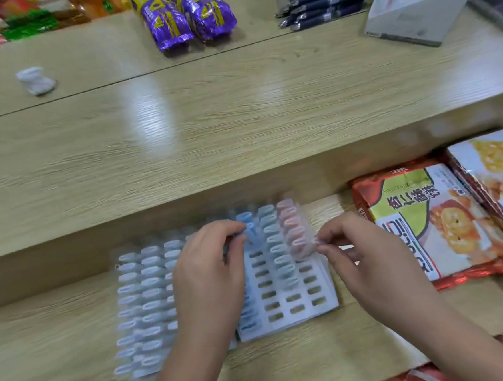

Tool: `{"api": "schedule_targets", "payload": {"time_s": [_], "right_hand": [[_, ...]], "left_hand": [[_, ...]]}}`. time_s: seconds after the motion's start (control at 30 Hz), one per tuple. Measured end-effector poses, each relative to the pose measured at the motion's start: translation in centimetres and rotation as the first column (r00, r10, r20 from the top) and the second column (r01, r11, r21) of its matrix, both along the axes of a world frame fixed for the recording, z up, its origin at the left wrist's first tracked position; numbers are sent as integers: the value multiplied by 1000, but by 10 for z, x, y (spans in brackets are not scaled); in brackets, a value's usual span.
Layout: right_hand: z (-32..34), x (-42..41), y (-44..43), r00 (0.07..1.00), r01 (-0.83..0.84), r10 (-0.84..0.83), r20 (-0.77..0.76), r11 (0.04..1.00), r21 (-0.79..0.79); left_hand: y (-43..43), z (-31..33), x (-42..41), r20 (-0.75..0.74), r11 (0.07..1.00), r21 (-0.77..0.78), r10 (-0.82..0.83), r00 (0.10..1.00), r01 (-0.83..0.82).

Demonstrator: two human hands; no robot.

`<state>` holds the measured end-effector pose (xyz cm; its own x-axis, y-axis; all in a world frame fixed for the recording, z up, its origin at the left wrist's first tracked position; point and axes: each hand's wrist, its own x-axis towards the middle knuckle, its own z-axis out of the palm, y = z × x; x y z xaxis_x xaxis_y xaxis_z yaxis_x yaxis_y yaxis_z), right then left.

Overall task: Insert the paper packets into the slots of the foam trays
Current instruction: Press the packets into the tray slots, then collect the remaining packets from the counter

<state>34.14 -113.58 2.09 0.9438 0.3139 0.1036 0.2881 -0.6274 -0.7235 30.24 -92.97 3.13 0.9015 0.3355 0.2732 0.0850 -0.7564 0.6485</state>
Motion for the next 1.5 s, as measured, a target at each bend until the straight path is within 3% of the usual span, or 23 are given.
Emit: {"api": "schedule_targets", "payload": {"time_s": [0.13,0.23,0.43,0.6,0.77,0.9,1.07,1.3,1.5], "right_hand": [[-1,1,2,989,-98,111,96,986,-131],[-1,-1,5,967,-131,184,175,952,-278],[-2,-2,9,963,-108,172,205,951,-291],[-3,-2,9,967,-104,164,196,953,-286],[-6,-6,7,956,-37,124,266,950,-309],[4,-19,8,973,-6,50,226,982,-191],[52,-59,43,997,-36,27,70,992,123],[115,-176,103,949,-259,287,-131,946,196],[128,-276,168,845,-459,500,-189,860,223]], "left_hand": [[1,1,0,-30,1000,13,-12,999,13],[4,2,4,-46,987,155,-41,998,48],[9,-4,5,12,963,245,-115,993,109],[11,-10,6,-61,906,353,-226,972,233],[13,-1,1,-163,898,396,-139,977,194],[25,19,-21,-172,950,253,-144,974,185],[55,75,-97,-129,988,-140,51,990,-69],[76,134,-261,-143,848,-420,289,947,-322],[125,137,-392,-145,644,-530,572,807,-552]]}}
